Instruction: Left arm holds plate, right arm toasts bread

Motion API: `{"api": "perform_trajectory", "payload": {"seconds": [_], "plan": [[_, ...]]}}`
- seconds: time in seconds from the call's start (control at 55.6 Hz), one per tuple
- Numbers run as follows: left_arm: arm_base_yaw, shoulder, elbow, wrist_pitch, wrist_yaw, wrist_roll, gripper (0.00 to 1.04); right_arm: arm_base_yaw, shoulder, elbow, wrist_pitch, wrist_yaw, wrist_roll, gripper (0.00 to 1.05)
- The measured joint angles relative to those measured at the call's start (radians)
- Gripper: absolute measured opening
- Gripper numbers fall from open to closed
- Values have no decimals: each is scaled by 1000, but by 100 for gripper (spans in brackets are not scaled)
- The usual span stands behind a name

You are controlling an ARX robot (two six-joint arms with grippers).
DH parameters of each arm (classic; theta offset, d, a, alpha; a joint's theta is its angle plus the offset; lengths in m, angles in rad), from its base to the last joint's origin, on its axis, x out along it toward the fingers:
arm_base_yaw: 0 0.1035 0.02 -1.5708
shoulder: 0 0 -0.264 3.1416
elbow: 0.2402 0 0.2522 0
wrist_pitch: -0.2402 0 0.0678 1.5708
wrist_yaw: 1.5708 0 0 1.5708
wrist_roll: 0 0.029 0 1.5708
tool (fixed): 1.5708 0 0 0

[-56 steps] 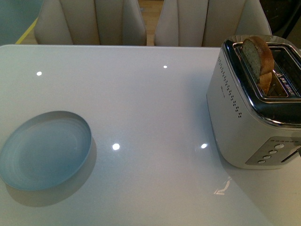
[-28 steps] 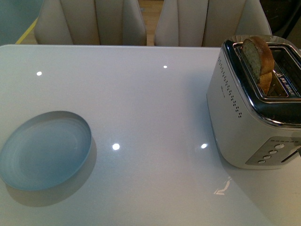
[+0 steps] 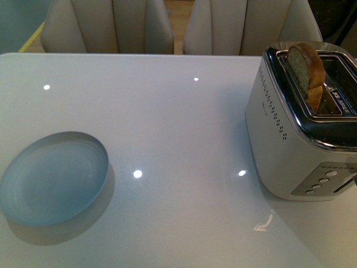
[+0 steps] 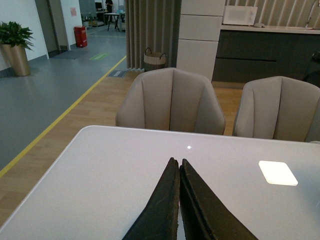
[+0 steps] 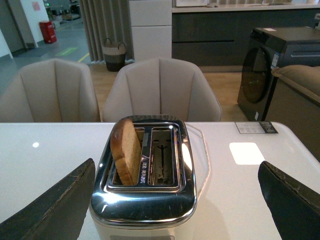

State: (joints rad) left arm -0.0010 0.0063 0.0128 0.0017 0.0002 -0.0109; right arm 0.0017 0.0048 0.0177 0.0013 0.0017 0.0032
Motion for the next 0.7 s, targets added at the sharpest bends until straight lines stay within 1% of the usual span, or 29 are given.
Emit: {"api": "perform_trajectory", "payload": {"seconds": [0.324,0.359,0.413,0.431,0.485,0.503,0.629,0.647,0.701], "plan": [[0,0,0,0,0,-1,4,0,0,0,0,0,0,96],[0,0,0,0,0,0,8,0,0,0,0,0,0,96],[0,0,0,0,0,0,19,0,0,0,0,0,0,96],[0,0,0,0,0,0,21,0,0,0,0,0,0,96],[0,0,0,0,0,0,31,0,0,0,0,0,0,96],[0,0,0,0,0,0,33,0,0,0,0,0,0,96],[0,0,0,0,0,0,56,0,0,0,0,0,0,96],[0,0,0,0,0,0,58,0,0,0,0,0,0,96],[0,0,0,0,0,0,68,0,0,0,0,0,0,96]]}}
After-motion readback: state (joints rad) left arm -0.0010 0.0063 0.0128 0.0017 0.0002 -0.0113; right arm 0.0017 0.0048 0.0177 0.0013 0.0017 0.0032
